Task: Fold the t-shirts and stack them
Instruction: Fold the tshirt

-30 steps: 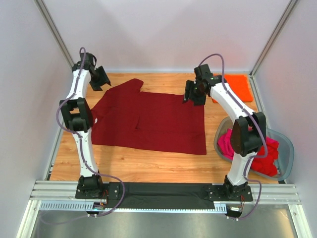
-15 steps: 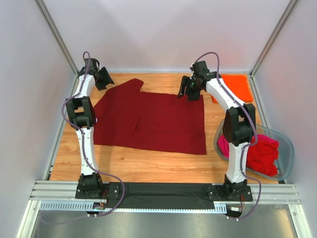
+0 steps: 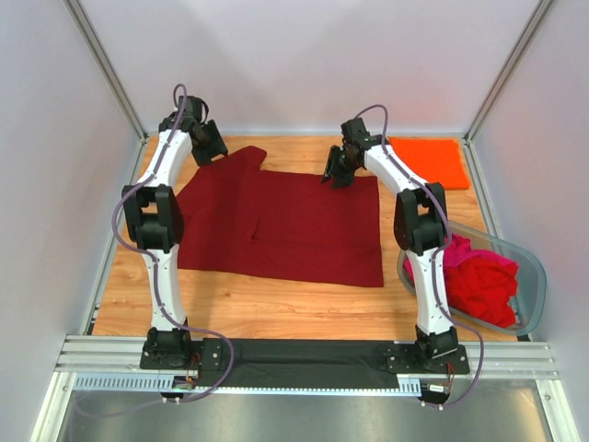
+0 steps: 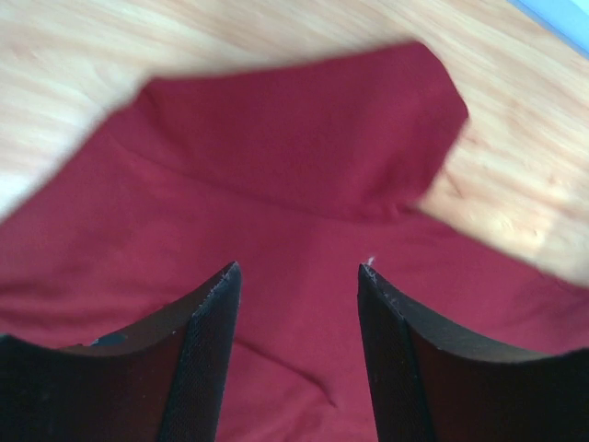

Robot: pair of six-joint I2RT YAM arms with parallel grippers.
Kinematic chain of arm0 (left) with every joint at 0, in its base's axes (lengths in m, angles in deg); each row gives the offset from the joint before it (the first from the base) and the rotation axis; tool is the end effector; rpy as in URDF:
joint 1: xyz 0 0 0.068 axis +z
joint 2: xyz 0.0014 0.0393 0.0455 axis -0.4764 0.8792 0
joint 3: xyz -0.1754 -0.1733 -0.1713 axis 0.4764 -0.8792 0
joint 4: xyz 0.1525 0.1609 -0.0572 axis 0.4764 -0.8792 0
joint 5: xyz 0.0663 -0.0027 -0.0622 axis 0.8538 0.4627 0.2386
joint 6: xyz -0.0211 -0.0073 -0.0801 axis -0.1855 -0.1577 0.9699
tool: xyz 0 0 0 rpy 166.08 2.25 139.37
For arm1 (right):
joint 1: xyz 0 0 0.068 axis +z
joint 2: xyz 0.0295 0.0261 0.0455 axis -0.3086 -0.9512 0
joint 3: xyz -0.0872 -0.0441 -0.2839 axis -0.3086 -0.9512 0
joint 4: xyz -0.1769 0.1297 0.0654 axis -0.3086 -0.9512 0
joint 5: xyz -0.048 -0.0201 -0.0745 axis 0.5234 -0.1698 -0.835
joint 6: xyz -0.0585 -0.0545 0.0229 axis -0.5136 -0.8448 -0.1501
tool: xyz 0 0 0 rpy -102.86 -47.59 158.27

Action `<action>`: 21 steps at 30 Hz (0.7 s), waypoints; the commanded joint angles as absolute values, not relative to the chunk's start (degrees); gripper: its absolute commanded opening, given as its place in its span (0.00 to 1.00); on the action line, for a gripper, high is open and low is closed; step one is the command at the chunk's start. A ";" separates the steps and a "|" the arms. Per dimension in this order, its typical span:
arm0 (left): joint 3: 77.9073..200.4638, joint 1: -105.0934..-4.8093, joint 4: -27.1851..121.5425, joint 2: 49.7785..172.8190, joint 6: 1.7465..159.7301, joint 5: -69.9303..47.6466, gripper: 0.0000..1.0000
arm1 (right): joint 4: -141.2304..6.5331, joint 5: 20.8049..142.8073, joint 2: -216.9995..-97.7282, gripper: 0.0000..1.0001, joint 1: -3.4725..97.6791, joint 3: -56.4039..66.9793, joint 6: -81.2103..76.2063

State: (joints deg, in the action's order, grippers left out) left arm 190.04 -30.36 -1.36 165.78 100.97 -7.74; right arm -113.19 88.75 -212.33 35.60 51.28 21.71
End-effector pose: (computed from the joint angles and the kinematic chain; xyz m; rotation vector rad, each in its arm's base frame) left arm 0.5100 -0.0232 0.2548 -0.6186 2.4542 -0.3461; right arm 0.4890 0.1745 0.1961 0.2272 2.7095 0.6078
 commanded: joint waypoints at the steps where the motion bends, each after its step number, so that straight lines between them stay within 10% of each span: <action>1: 183.66 -31.70 -5.03 162.54 102.29 -8.41 0.60 | -112.82 86.82 -209.00 0.42 35.91 44.54 20.57; 21: 170.83 -31.70 -19.79 164.85 106.25 2.57 0.53 | -105.96 81.55 -197.93 0.40 37.05 16.76 17.05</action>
